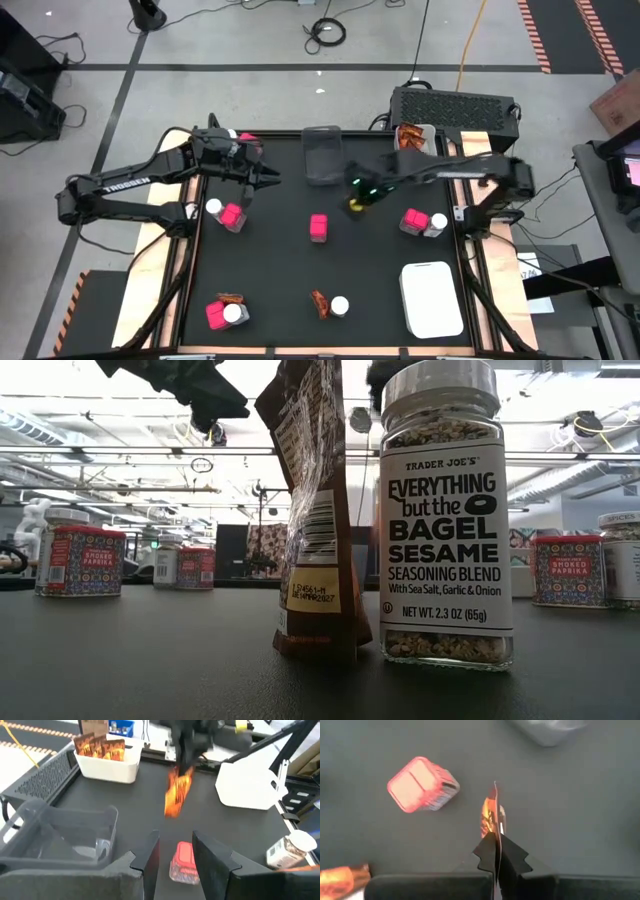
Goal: Sort spices by type
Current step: Put the orange seasoning pack into the top white bin
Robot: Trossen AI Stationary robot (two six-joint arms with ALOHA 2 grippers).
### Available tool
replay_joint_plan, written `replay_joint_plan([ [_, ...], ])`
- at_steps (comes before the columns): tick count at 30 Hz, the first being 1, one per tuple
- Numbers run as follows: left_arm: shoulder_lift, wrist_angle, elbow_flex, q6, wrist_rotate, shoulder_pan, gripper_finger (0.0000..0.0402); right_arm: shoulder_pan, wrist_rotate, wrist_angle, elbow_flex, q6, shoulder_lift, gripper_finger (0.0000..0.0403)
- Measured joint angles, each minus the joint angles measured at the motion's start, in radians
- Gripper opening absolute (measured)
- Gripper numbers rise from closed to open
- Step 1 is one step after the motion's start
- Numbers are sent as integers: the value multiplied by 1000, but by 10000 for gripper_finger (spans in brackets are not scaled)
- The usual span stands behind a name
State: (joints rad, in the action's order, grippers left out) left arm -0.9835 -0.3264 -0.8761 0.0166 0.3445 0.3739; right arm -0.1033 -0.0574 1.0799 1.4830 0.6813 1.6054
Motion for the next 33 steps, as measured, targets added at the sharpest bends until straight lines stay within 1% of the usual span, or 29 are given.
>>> replay_joint_plan([
  [3, -36, 78, 0, -4, -2, 10, 119, -56, -53, 86, 0, -58, -104, 1],
  [5, -62, 142, 0, -20, -5, 20, 119, -106, -91, 125, 0, -152, -166, 0],
  [7, -82, 210, 0, -68, -4, 35, 119, -161, -123, 153, 0, -262, -217, 0],
  [10, -98, 303, 0, -107, 21, 64, 119, -248, -133, 167, 0, -371, -267, 0],
  [13, -110, 358, 0, -113, 23, 100, 119, -339, -132, 187, 0, -452, -282, 0],
  [16, -113, 377, 0, -116, 23, 137, 119, -424, -131, 183, 0, -515, -284, 0],
  [21, -126, 368, -1, -139, 23, 187, 119, -535, -148, 40, 0, -600, -284, 0],
  [24, -134, 365, -1, -142, 23, 203, 119, -589, -127, 34, 0, -652, -283, 0],
  [27, -134, 363, -1, -142, 22, 211, 119, -618, -74, 63, 0, -645, -279, 0],
  [33, -134, 363, -1, -140, 22, 216, 119, -625, -63, 150, 0, -652, -278, 0],
])
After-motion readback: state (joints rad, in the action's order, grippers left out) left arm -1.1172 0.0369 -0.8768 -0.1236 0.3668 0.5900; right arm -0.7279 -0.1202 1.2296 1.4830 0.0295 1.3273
